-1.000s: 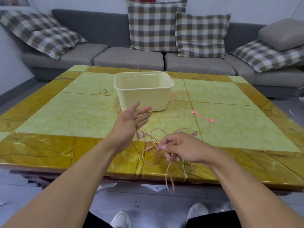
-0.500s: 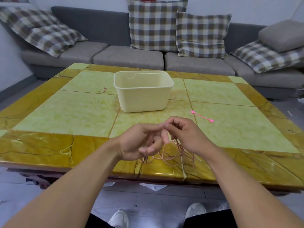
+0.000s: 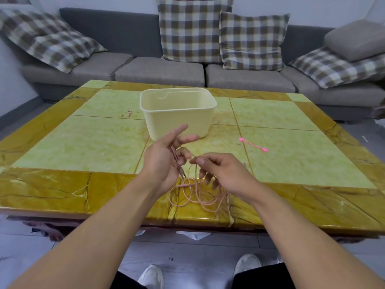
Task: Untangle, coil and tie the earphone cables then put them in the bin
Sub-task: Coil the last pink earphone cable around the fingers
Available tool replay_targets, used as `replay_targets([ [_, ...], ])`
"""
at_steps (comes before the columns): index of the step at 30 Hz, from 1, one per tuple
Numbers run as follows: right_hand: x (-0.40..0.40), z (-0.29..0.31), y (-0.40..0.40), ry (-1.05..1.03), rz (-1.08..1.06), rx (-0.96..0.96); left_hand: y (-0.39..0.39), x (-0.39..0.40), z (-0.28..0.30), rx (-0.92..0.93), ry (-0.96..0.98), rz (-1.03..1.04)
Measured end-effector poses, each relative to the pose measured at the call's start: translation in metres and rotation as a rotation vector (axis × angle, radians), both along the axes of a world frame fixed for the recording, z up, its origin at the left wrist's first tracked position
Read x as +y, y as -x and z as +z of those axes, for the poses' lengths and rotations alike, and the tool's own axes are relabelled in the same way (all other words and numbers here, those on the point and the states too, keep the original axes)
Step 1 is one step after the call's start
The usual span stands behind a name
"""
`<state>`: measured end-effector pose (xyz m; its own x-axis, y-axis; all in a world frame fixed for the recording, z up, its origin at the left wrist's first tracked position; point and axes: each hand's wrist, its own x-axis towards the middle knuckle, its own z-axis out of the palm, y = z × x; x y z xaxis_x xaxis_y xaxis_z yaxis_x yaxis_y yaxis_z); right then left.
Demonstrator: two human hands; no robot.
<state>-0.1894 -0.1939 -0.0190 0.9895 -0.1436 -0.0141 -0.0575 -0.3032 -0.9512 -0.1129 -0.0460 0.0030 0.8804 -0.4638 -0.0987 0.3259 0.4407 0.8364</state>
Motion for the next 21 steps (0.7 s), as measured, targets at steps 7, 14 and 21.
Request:
replay_targets([
  [7, -0.009, 0.003, 0.002, -0.148, -0.333, -0.171, -0.007, 0.004, -0.009, -0.098, -0.315, 0.162],
  [14, -0.021, 0.016, 0.007, -0.495, -0.542, -0.322, -0.025, 0.012, -0.035, -0.167, -0.671, 0.168],
  [21, -0.051, 0.021, 0.017, -0.685, -0.682, -0.265, -0.039, 0.020, -0.040, -0.047, -0.631, 0.237],
])
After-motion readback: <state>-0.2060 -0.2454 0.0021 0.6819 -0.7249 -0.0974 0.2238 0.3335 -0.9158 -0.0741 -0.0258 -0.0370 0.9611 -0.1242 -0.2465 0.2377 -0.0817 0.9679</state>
